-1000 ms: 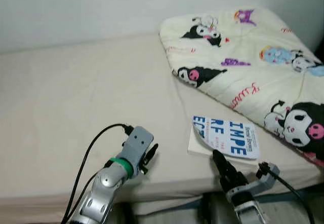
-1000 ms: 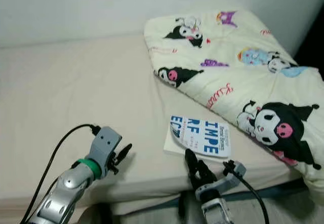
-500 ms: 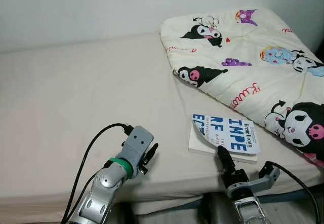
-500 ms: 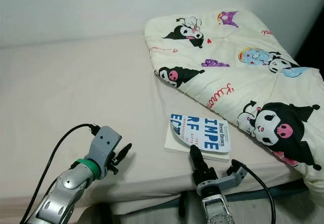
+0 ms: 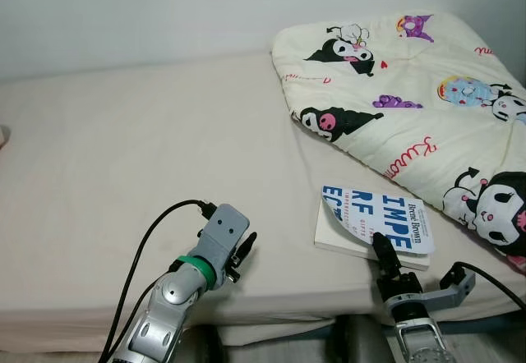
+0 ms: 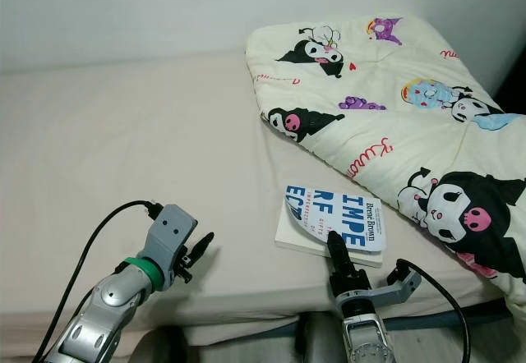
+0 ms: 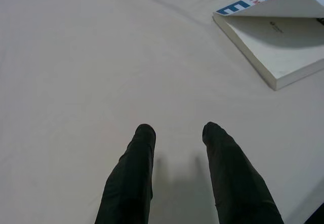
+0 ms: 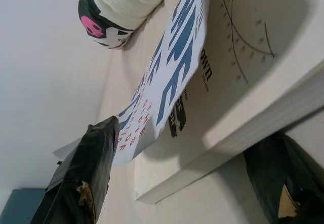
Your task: Clean up the room
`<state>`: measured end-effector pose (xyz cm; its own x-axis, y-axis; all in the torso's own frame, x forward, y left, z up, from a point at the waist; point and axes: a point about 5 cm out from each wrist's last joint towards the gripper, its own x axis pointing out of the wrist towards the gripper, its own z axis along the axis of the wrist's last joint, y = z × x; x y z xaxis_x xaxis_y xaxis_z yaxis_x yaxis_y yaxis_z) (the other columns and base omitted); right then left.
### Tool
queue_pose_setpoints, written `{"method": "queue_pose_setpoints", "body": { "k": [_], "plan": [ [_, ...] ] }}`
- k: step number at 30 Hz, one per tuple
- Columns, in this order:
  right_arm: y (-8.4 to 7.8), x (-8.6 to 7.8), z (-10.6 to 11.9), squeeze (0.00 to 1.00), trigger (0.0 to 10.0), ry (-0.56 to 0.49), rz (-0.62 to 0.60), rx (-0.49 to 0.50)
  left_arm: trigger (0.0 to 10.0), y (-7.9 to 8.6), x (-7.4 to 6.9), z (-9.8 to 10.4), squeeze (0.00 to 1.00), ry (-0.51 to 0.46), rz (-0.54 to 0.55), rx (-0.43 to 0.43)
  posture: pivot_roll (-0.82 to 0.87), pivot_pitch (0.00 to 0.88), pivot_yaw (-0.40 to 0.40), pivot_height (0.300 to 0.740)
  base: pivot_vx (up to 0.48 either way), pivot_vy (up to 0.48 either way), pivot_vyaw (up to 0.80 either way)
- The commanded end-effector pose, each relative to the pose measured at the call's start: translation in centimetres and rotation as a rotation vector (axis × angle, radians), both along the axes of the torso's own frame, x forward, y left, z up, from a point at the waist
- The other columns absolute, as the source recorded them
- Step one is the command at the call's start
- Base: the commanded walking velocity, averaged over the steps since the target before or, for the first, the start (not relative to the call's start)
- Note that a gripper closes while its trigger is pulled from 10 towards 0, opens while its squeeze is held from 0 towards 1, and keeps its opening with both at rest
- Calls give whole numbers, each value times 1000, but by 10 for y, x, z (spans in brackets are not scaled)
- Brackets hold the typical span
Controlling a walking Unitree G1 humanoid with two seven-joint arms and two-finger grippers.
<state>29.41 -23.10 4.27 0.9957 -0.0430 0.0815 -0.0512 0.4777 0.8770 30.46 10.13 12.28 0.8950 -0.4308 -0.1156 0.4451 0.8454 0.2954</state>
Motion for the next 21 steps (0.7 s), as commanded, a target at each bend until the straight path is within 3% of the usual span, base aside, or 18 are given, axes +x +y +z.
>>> {"method": "queue_pose_setpoints", "body": {
  "k": [1,4,5,7,9,11,13,15,21],
  "plan": [
    [-3,-5,-10,0,10000,55,-15,-3,10000,3,-3,-6,0,26,11,18,-53,186,198,590,0,0,0],
    [0,1,-5,0,10000,36,0,1,10000,3,-2,-6,0,24,14,18,-47,182,194,590,0,0,0],
    [0,2,-4,0,8118,32,-2,6,10000,3,-2,-6,0,23,14,18,-47,182,194,590,0,0,0],
    [-1,4,-1,0,8118,18,-8,13,10000,3,-2,-6,0,24,15,19,-45,179,196,590,0,0,0],
    [-5,12,8,0,9216,-11,-30,28,10000,4,-3,-6,0,24,12,21,-42,176,198,590,0,0,0],
    [-5,14,9,0,9216,-14,-30,29,10000,4,-3,-6,0,24,11,21,-42,176,198,590,0,0,0],
    [-5,18,12,0,3020,-18,-21,37,10000,3,-4,-6,0,24,9,22,-41,173,200,590,0,0,0],
    [2,25,15,0,0,0,24,29,10000,3,-3,-6,0,22,7,22,-40,169,197,590,0,0,0],
    [14,35,20,0,0,31,89,26,10000,3,-2,-5,0,19,13,19,-39,168,190,590,0,0,0]
  ]
}}
